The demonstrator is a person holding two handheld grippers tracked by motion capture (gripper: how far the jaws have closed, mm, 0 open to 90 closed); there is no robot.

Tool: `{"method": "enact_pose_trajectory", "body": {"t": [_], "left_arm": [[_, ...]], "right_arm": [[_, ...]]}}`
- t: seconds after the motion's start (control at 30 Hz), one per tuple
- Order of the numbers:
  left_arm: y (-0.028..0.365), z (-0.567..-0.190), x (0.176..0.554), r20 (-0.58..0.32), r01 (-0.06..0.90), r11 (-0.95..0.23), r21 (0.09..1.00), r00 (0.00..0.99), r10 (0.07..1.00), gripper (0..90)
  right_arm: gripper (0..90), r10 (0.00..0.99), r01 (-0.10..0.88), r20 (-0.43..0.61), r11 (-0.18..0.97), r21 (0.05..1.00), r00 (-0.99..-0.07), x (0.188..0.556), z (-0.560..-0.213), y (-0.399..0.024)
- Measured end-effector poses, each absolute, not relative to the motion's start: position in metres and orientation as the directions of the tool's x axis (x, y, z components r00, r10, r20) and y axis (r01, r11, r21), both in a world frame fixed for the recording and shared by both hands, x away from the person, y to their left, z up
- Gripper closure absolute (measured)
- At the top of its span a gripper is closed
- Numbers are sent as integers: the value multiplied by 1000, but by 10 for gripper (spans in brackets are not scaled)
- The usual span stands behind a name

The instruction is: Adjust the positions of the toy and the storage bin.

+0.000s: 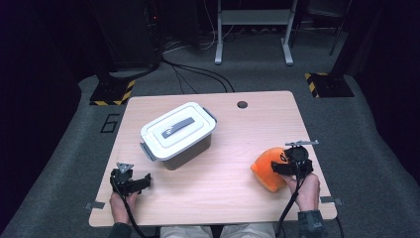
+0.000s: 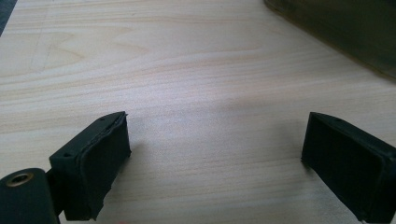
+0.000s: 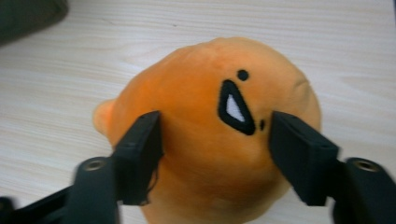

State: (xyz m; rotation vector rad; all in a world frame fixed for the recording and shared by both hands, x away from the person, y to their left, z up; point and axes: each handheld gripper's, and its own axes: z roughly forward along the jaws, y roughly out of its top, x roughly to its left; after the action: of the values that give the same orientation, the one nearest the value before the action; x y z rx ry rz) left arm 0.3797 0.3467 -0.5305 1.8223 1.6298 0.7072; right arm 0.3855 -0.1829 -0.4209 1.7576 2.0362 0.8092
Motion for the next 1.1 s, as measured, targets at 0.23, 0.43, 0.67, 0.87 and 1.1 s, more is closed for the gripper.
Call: {"method": "enact_pose_trajectory", "body": {"t": [0.23, 0.43, 0.67, 0.87, 1.1], "left_arm": [[347, -531, 380, 3, 682, -78, 727, 110, 994, 73], [347, -531, 380, 3, 682, -77, 727, 109, 994, 73], [347, -531, 380, 3, 682, -78, 727, 110, 994, 73], [347, -531, 380, 4, 682, -78, 727, 109, 994, 74], [347, -531, 380, 4, 682, -78, 727, 109, 994, 73]], "right_arm": [[145, 973, 794, 176, 12, 608, -150, 387, -427, -179], [227, 986, 789, 106, 39, 613, -132, 386, -438, -175], [539, 977, 749, 77, 102, 655, -200, 383, -436, -183], [585, 942, 705, 9, 244, 666, -335, 386, -431, -190], [577, 885, 660, -91, 406, 632, -457, 398, -422, -191]]}}
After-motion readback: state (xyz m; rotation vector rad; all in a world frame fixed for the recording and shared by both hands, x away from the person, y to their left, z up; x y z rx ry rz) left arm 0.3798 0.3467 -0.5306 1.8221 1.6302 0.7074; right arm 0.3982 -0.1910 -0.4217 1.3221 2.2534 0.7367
